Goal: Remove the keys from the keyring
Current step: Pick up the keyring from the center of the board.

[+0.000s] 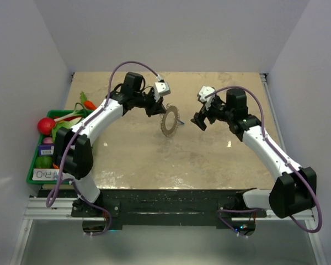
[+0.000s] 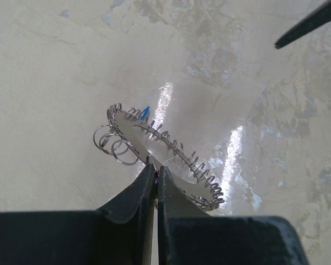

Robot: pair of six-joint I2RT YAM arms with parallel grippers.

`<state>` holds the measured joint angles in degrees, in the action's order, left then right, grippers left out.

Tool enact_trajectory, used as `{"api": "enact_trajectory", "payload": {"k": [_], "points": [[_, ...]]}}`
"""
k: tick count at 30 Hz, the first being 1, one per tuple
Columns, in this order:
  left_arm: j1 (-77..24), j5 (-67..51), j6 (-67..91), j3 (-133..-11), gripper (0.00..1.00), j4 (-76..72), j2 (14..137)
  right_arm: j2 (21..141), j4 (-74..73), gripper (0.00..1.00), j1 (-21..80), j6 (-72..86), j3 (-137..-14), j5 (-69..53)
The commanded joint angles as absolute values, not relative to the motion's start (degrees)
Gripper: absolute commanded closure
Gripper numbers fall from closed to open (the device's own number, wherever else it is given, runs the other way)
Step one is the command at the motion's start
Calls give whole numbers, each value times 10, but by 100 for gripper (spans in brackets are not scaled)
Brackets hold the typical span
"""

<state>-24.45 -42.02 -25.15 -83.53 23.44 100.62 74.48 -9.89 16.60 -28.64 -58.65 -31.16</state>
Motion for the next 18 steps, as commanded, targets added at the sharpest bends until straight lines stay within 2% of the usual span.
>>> {"api": "enact_trajectory", "payload": {"k": [1, 10, 18], "points": [[-246, -481, -272, -809, 100, 219, 951, 729, -112, 1, 166, -315, -567, -323], [-245, -552, -372, -871, 100, 381, 966, 767, -152, 1, 133, -367, -580, -467], [-245, -592, -347, -802, 100, 297, 898, 864, -212, 4, 125, -439, -628, -565]]}}
